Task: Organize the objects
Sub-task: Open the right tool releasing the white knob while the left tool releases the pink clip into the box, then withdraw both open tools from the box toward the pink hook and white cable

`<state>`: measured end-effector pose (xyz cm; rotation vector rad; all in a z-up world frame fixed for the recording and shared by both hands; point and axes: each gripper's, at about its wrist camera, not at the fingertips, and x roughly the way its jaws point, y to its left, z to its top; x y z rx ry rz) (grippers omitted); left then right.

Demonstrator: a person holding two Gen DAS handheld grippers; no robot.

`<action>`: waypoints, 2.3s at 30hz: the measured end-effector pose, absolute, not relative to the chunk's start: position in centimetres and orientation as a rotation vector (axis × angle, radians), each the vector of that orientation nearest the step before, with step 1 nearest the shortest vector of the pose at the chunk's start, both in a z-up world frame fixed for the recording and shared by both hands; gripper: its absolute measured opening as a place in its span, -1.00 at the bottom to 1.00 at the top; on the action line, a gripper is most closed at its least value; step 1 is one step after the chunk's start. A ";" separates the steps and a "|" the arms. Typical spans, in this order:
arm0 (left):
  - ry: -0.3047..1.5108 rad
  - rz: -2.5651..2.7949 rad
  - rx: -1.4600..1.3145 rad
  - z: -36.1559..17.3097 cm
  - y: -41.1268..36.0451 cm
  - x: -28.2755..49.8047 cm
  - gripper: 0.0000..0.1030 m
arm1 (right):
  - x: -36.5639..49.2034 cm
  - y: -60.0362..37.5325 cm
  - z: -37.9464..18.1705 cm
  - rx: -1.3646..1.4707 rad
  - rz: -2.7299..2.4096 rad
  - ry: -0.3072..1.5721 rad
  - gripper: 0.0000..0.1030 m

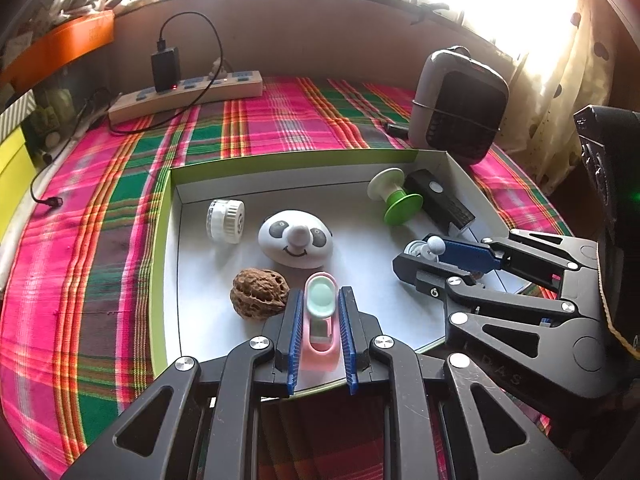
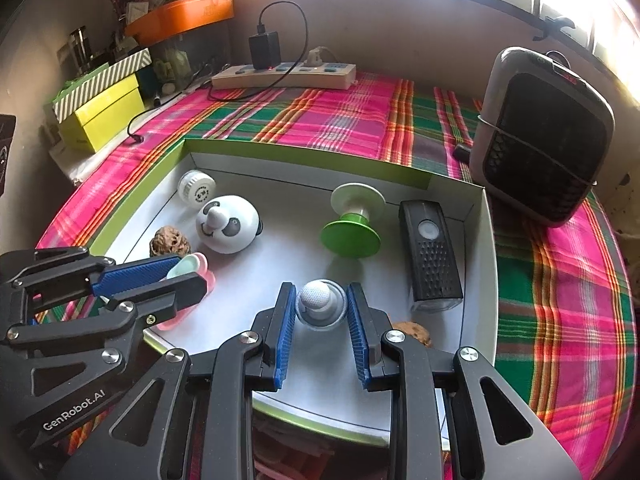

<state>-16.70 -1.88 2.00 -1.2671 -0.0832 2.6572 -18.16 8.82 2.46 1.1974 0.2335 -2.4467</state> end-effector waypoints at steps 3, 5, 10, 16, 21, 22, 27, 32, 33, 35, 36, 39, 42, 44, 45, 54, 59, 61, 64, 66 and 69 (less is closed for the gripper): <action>-0.087 2.660 -1.271 1.9 -2.0 -16.8 -0.69 | -18.2 8.8 2.4 1.202 -2.446 0.235 -0.47; -0.089 2.660 -1.274 1.9 -2.0 -16.8 -0.69 | -18.2 8.9 2.4 1.203 -2.449 0.235 -0.47; -0.092 2.659 -1.282 1.9 -2.0 -17.0 -0.69 | -18.4 9.0 2.4 1.206 -2.450 0.223 -0.47; -0.097 2.657 -1.287 1.8 -1.9 -17.0 -0.69 | -18.4 9.0 2.5 1.210 -2.452 0.221 -0.47; -0.102 2.656 -1.290 1.8 -2.0 -17.0 -0.67 | -18.4 9.1 2.4 1.214 -2.452 0.216 -0.47; -0.102 2.655 -1.289 1.8 -2.0 -17.0 -0.67 | -18.4 9.1 2.4 1.214 -2.452 0.215 -0.47; -0.104 2.656 -1.294 1.7 -2.1 -17.0 -0.58 | -18.4 9.1 2.4 1.215 -2.452 0.213 -0.46; -0.108 2.654 -1.297 1.6 -2.2 -16.9 -0.53 | -18.4 9.4 2.4 1.222 -2.458 0.197 -0.33; -0.109 2.654 -1.297 1.7 -2.2 -16.9 -0.52 | -18.4 9.4 2.4 1.223 -2.458 0.192 -0.30; -0.112 2.652 -1.297 1.7 -2.1 -16.9 -0.49 | -18.5 9.5 2.4 1.225 -2.460 0.184 -0.30; -0.113 2.652 -1.297 1.7 -2.2 -16.9 -0.48 | -18.5 9.6 2.5 1.226 -2.461 0.183 -0.30; -0.116 2.653 -1.295 1.7 -2.2 -16.9 -0.45 | -18.4 9.6 2.5 1.229 -2.461 0.176 -0.29; -0.116 2.653 -1.294 1.7 -2.2 -16.8 -0.43 | -18.4 9.7 2.6 1.229 -2.461 0.164 -0.29; -0.117 2.652 -1.294 1.8 -2.1 -16.8 -0.41 | -18.3 9.8 2.6 1.228 -2.462 0.159 -0.24; -0.118 2.652 -1.294 1.8 -2.1 -16.8 -0.40 | -18.3 9.9 2.7 1.228 -2.461 0.155 -0.21; -0.125 2.658 -1.288 2.0 -2.1 -16.6 -0.38 | -18.2 10.1 2.9 1.223 -2.463 0.133 -0.18; -0.143 2.670 -1.268 2.6 -2.3 -16.2 -0.38 | -18.1 10.4 3.2 1.215 -2.472 0.117 -0.09; -0.145 2.674 -1.265 2.7 -2.3 -16.1 -0.38 | -18.0 10.5 3.3 1.211 -2.476 0.105 -0.09; -0.145 2.676 -1.259 3.0 -2.4 -15.9 -0.38 | -17.8 10.8 3.5 1.200 -2.485 0.090 -0.09; -0.148 2.682 -1.252 3.2 -2.4 -15.7 -0.37 | -17.6 10.9 3.6 1.200 -2.489 0.088 -0.08; -0.150 2.691 -1.241 3.5 -2.5 -15.4 -0.37 | -17.2 11.0 3.9 1.189 -2.498 0.083 -0.08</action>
